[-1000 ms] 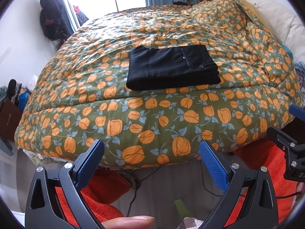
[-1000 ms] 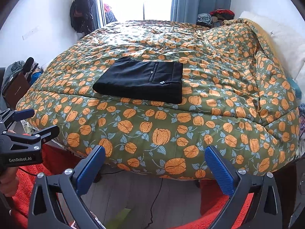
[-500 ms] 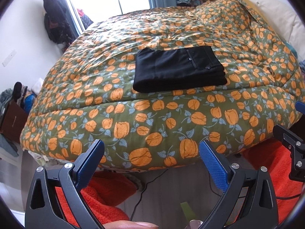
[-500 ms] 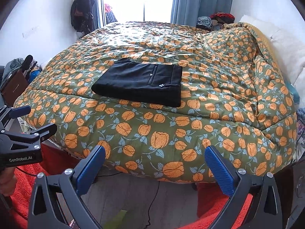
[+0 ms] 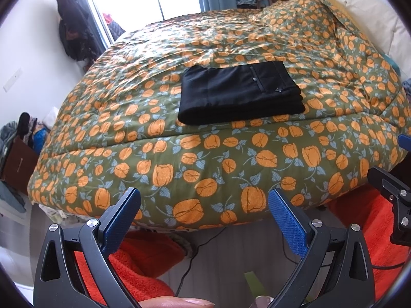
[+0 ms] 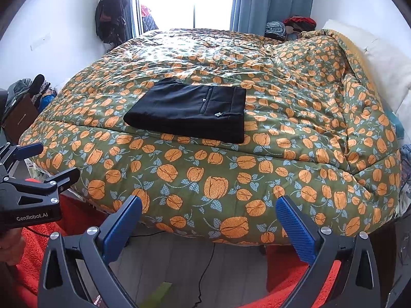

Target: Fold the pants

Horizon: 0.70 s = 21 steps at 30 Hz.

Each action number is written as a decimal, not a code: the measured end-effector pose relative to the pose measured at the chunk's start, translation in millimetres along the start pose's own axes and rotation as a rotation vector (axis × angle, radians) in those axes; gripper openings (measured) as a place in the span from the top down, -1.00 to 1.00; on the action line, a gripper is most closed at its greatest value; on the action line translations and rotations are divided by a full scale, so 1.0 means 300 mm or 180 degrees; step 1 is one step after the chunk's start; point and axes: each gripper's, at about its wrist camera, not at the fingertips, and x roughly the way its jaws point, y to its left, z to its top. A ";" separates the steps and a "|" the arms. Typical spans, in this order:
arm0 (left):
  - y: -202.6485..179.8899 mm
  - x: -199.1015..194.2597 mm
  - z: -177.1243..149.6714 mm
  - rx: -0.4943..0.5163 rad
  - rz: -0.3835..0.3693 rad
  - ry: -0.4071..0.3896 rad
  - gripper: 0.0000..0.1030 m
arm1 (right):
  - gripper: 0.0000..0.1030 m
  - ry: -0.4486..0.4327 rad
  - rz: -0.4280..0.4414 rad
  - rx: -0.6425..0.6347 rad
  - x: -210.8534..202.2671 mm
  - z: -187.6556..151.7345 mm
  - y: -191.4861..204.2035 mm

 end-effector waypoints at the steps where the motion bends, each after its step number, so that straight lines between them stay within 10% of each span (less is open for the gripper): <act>1: 0.000 -0.002 0.000 0.0000 0.0002 -0.0003 -0.94 | -0.99 0.0009 0.0006 0.0001 -0.001 0.001 0.002; 21: -0.002 -0.015 0.007 -0.0023 -0.0013 0.0000 -0.94 | -0.99 0.0082 0.0093 -0.0009 -0.002 0.007 0.018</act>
